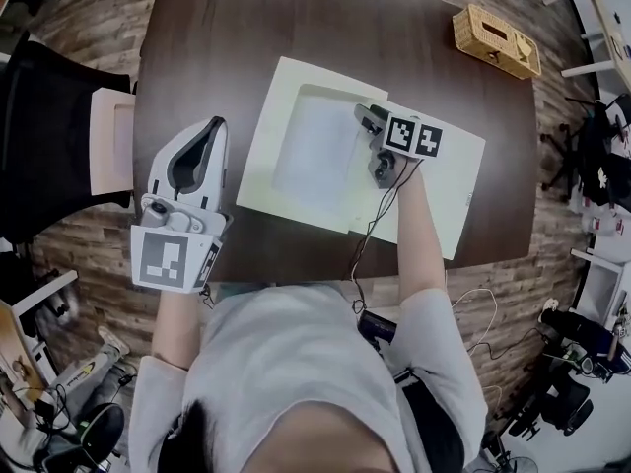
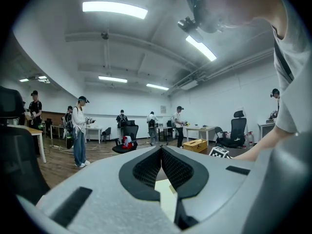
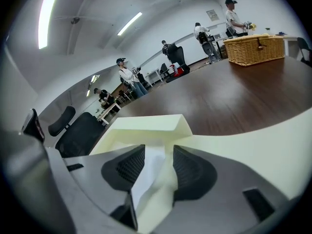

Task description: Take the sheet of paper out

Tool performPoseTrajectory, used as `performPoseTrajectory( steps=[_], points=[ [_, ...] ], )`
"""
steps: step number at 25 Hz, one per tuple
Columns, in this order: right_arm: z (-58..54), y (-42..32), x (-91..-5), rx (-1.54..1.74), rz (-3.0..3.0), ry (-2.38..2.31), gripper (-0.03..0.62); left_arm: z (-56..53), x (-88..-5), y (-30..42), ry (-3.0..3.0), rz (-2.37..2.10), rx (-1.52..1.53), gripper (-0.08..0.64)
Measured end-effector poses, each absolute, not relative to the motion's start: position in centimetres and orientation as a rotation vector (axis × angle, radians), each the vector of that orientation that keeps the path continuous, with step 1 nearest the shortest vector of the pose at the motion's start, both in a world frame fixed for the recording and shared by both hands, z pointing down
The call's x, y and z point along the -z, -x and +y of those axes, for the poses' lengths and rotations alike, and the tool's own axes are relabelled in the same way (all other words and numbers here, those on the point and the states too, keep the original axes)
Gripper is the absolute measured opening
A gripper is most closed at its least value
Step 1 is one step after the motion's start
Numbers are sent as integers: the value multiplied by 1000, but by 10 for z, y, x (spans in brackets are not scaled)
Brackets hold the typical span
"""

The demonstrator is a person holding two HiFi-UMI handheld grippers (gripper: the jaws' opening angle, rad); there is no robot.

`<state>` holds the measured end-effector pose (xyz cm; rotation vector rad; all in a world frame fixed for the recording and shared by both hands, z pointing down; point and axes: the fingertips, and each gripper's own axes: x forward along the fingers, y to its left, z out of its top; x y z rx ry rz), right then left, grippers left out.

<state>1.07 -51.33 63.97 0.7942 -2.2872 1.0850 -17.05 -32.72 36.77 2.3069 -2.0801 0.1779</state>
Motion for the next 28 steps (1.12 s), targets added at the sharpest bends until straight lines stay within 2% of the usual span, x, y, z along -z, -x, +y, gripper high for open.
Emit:
performPoseTrajectory(
  steps=[12,15,23,28],
  points=[
    [-498,11,-648,-1056,-2222,-591,152,-326,-370,177,-2250,-2119,-168,9],
    [-494,11,-649,-1107,-2215,-599,152,-326,-371,176,-2255,-2114,-168,9],
    [-515,1,-652,-964,-2204,-739,152,-323,-370,178,-2255,-2119,-170,9],
    [-503,10,-651,-993,-2210,-622,137,-320,-369,185,-2241,-2130,-166,9]
  ],
)
